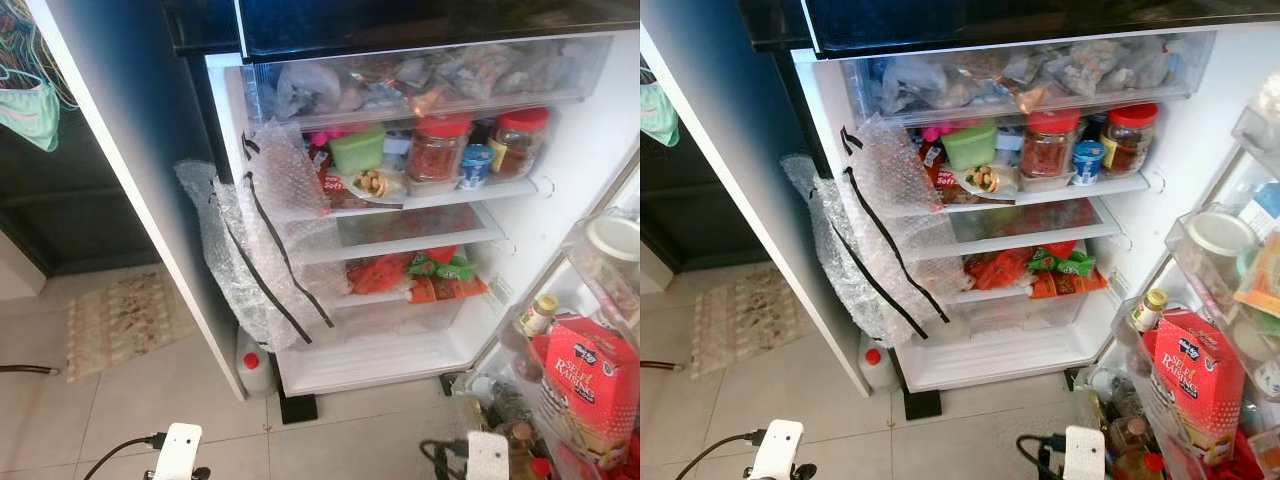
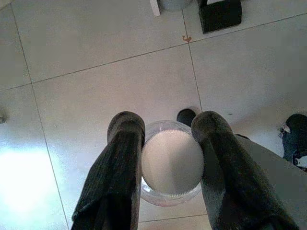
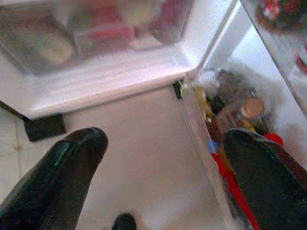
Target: Restocking fridge
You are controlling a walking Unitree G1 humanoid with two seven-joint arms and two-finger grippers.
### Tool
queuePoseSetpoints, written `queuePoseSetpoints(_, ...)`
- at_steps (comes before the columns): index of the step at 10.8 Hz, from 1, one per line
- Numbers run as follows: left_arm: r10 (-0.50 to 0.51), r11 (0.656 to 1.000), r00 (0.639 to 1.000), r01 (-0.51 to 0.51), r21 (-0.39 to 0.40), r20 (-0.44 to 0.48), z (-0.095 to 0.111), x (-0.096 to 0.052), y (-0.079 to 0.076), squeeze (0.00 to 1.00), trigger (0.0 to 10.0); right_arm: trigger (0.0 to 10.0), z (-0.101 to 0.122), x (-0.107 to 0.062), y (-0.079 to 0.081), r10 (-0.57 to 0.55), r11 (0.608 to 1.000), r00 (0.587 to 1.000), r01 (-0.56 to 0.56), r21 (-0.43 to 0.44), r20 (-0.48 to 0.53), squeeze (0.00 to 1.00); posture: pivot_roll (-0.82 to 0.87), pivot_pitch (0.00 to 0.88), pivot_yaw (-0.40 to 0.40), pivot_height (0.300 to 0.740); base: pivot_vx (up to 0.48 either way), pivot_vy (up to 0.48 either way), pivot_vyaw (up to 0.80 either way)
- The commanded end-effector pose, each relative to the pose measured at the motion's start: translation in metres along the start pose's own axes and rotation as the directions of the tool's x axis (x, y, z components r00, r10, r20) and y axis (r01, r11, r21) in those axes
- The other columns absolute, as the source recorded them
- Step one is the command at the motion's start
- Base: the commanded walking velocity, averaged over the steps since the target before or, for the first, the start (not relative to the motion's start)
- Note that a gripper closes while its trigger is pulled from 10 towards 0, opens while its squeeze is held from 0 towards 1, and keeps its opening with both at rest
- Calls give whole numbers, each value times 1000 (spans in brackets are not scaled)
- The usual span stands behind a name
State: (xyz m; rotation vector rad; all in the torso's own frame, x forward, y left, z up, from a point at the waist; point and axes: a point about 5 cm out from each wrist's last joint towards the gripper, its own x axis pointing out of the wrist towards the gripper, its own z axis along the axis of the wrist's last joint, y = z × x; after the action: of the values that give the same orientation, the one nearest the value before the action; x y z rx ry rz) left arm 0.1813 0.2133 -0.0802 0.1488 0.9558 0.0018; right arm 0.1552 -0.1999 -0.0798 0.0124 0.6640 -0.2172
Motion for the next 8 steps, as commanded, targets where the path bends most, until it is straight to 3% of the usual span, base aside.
queuePoseSetpoints(1, 4, 1000, 1000, -4, 7, -6, -2, -1, 3, 0, 10000, 10000, 3, -2, 0, -7, 999, 999, 4, 52, 50, 0, -82, 33, 40, 740, 0, 0, 0)
queuePoseSetpoints(5, 5, 1000, 1000, -5, 10, 1, -1, -1, 4, 0, 10000, 10000, 11, -3, 0, 1, 997, 989, -13, 82, 145, 0, -96, 30, 39, 740, 0, 0, 0)
queuePoseSetpoints(6, 5, 1000, 1000, -5, 11, 3, 0, -1, 4, 0, 10000, 10000, 55, 5, -10, -19, 998, 935, -6, 69, 355, 0, -100, 29, 39, 740, 0, 0, 0)
queuePoseSetpoints(7, 6, 1000, 1000, -6, 14, 5, 0, 0, 4, 0, 10000, 10000, 149, -2, -25, -11, 1000, 727, -7, 23, 686, 0, -101, 27, 39, 740, 0, 0, 0)
queuePoseSetpoints(8, 7, 1000, 1000, -7, 14, 6, 0, 0, 4, 0, 10000, 10000, 162, -4, -28, -19, 999, 701, -6, 33, 713, 0, -102, 26, 39, 740, 0, 0, 0)
